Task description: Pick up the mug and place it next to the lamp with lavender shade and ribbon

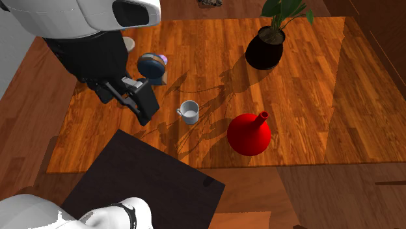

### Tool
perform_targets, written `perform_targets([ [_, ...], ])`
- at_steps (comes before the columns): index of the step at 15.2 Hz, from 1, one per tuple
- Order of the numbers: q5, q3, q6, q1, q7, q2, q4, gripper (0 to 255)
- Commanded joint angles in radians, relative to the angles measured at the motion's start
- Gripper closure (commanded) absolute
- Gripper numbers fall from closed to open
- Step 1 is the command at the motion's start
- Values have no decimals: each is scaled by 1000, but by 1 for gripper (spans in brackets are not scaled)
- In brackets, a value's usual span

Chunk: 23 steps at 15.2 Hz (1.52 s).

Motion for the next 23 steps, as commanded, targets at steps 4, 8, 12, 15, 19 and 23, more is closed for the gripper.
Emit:
perform_targets([
  [4, 0, -8, 124, -3, -8, 25, -80, 0],
  [8, 1, -18, 297, -8, -19, 86, -168, 0],
  [12, 4, -28, 481, -12, -31, 182, -232, 0],
  [15, 7, -36, 623, -14, -41, 277, -261, 0],
  [19, 17, -46, 813, -14, -59, 429, -275, 0],
  [23, 37, -57, 994, -10, -83, 604, -257, 0],
])
